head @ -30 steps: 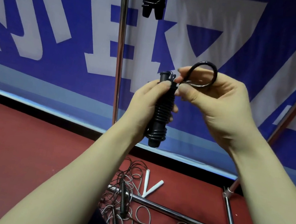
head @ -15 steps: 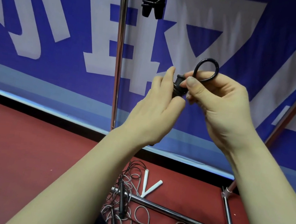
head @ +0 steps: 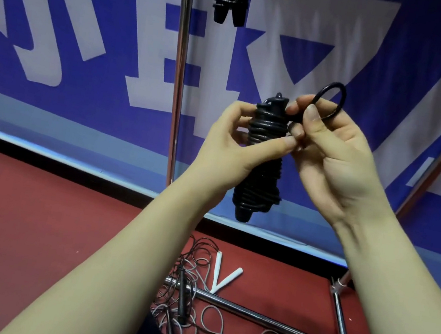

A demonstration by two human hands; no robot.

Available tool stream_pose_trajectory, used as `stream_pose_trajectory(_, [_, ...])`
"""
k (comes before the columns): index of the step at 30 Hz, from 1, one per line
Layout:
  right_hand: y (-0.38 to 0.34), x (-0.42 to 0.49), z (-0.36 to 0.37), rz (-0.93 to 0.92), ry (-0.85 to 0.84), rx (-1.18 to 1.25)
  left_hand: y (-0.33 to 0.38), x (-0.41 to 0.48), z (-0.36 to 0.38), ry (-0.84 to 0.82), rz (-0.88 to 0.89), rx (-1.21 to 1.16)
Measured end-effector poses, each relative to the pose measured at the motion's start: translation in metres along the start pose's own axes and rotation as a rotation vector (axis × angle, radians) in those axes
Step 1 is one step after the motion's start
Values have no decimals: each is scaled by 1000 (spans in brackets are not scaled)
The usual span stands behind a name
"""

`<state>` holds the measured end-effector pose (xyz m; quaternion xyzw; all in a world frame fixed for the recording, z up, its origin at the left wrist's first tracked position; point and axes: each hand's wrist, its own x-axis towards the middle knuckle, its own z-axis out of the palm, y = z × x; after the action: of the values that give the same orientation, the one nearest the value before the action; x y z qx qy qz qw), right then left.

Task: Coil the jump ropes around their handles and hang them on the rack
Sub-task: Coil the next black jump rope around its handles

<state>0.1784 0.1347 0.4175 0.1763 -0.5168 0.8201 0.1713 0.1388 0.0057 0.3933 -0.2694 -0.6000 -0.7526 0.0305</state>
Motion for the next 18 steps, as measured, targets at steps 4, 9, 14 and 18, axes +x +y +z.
stream_pose_trajectory(4, [-3, -2, 4, 27, -6, 83, 4, -4, 7, -4, 34, -60])
stream_pose_trajectory(9, [-5, -2, 6, 17, 92, 4, 9, -6, 5, -5, 116, 112])
stream_pose_trajectory(14, [-7, -1, -1, -34, 98, -140, 9, -9, 6, -75, 179, 167])
stream_pose_trajectory(18, [-6, 0, -1, -64, 145, -67, 12, -9, 10, -89, -16, -116])
